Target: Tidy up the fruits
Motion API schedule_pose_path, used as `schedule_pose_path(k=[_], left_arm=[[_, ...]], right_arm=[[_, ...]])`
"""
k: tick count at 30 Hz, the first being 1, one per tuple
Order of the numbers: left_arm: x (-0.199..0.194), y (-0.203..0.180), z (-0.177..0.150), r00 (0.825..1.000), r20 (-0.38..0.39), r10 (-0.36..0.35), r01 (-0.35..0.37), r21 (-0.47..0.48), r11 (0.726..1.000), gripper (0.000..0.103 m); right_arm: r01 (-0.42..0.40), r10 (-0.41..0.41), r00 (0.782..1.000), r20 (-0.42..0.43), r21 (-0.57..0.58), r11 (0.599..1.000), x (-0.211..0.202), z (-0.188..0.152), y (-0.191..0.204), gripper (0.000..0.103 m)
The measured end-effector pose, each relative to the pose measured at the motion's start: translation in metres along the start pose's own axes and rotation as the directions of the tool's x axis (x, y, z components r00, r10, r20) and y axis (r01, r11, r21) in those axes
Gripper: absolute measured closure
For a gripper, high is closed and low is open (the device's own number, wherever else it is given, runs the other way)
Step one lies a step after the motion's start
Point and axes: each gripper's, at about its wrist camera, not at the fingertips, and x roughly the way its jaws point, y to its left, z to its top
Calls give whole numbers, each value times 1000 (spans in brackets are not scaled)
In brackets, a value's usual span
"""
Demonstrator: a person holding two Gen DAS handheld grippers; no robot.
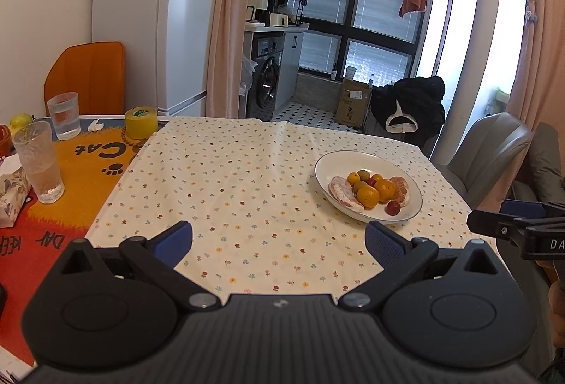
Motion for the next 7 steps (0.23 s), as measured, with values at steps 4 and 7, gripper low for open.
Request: schedule_pose_path(k=[4,7], left_arm=[[3,-1,-2,1000,-7,-3,3,1,1000,0],[4,0,-3,1000,-12,-6,6,1,1000,0]], right_arm=[[3,-3,1000,-11,-1,1000,4,-2,0,0],[2,-2,1000,-16,-1,1000,6,-3,-1,0]])
